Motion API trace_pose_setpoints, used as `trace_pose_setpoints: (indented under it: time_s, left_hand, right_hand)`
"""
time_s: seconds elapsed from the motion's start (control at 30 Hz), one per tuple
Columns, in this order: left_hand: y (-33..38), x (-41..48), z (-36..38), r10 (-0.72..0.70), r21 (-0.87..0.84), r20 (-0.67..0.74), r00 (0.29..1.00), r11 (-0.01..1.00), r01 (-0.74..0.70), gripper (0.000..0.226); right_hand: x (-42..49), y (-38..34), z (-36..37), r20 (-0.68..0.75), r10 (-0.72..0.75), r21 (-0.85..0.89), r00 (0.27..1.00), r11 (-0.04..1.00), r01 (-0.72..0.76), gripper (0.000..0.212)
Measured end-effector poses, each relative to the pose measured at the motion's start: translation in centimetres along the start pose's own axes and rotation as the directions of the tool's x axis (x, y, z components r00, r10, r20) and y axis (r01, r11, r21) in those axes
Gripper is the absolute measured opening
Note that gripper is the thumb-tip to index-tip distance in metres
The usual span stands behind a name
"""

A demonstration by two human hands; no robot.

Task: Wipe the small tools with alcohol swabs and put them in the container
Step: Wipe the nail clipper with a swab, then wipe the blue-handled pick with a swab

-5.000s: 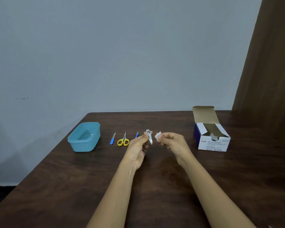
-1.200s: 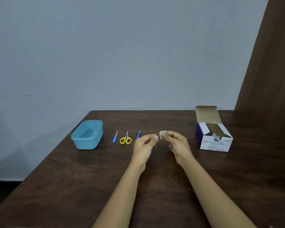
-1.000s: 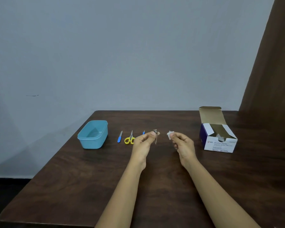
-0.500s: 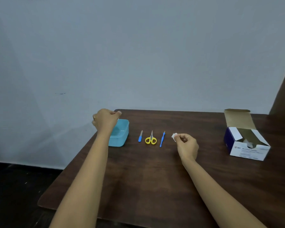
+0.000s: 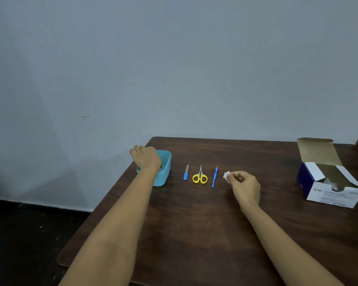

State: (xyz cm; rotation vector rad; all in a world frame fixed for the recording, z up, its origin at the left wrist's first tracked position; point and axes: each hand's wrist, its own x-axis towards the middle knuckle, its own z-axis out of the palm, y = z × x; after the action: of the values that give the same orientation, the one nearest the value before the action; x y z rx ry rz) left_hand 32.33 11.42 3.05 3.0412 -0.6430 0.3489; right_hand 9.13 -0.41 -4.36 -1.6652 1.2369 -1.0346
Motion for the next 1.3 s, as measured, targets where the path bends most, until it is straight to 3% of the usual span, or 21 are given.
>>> trace_pose_setpoints:
  time_s: [0.17,0.6,0.77,0.87,0.97,1.07,1.17,1.3]
  left_hand:
    - [0.5,0.4,0.7,-0.005,0.063,0.029,1.000,0.998,0.004,0.027]
    - [1.0,0.2,1.4,0.008,0.006,0.019,1.000,1.000,-0.008,0.026]
    - [0.9,0.1,0.3,-0.001,-0.017,0.021,1.000,1.000,0.001,0.027]
    - [1.7,0.3,-1.5,-0.004,-0.079,-0.069,0.998,0.997,-0.001,0.031]
    - [4.2,-0.6,-3.9,0.069,-0.164,-0.244,0.967,0.980,-0.111,0.029]
    - [7.5,-3.0,-5.7,0.187,-0.272,-0.319,0.929,0.921,-0.279,0.032]
    - [10.4,-6.1,-5.6,0.292,-0.320,-0.304,0.907,0.865,-0.386,0.031]
    - [12.7,-10.3,-3.0,0.319,-0.299,-0.164,0.934,0.886,-0.355,0.031]
  right_hand:
    - [0.1,0.1,0.1,0.014,-0.019,-0.020,1.000,1.000,0.019,0.023]
    - [0.3,0.2,0.0,0.018,-0.019,-0.027,1.000,0.999,0.019,0.021]
    - [0.3,0.2,0.0,0.005,0.003,0.021,1.000,1.000,-0.003,0.022]
    - [0.4,0.2,0.0,-0.027,0.033,0.117,0.999,0.993,-0.030,0.022]
    - [0.3,0.2,-0.3,-0.060,0.041,0.265,0.997,0.964,-0.024,0.015]
    - [0.2,0.2,-0.7,-0.083,0.057,0.359,0.995,0.933,-0.023,0.013]
    - [0.3,0.4,-1.3,-0.103,0.055,0.356,0.993,0.934,-0.015,0.014]
    - [0.7,1.0,-2.6,-0.088,0.027,0.315,0.996,0.949,0.002,0.015]
